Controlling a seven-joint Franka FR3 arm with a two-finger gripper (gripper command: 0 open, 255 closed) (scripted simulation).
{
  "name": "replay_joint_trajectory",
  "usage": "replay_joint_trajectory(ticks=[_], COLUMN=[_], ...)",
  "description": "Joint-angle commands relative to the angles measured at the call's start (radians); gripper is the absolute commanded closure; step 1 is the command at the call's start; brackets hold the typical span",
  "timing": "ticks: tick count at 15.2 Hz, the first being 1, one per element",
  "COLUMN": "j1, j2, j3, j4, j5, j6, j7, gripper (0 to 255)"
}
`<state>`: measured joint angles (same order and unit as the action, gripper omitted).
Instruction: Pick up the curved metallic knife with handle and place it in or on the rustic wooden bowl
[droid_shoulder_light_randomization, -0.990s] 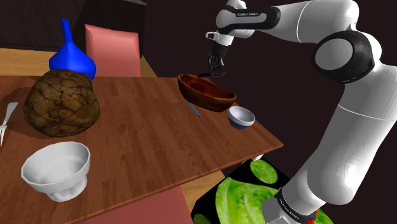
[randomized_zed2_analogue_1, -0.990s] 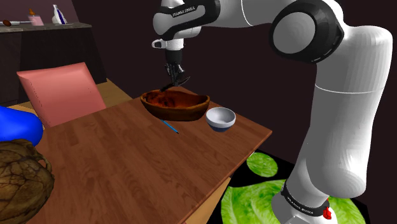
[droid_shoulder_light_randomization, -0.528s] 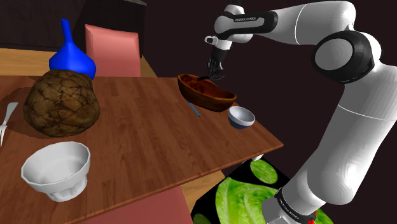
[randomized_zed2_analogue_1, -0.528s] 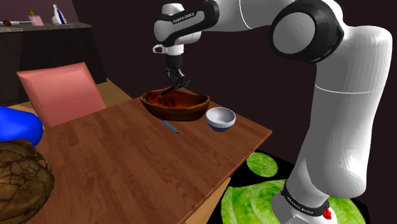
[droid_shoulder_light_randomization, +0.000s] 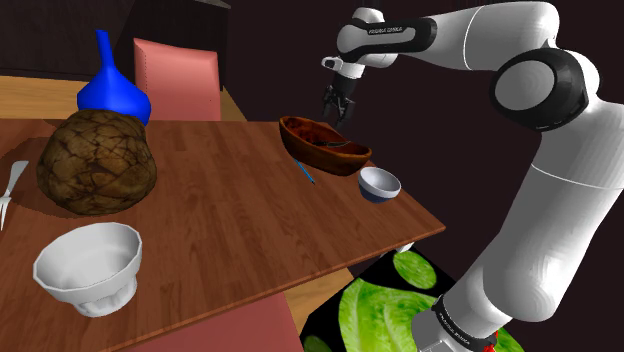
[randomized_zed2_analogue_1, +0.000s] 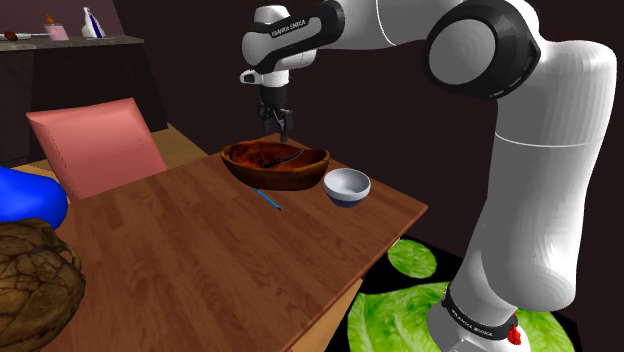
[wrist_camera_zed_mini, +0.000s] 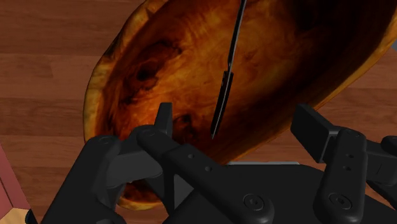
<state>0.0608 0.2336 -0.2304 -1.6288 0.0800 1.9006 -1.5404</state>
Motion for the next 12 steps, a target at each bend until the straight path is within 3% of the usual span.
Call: replay_joint_trajectory(ticks=[1, 5, 12], j1=[0.000, -0.003, -0.003], j2=[0.000, -0.010, -0.010], j3=[0.000, -0.003, -0.003], j4=[0.000, 0.113, 0.113], j5=[0.000, -0.004, -0.004], j6=[0.000, -0.123, -0.123], j7=[0.000, 0.004, 0.004], gripper=[0, 0, 0])
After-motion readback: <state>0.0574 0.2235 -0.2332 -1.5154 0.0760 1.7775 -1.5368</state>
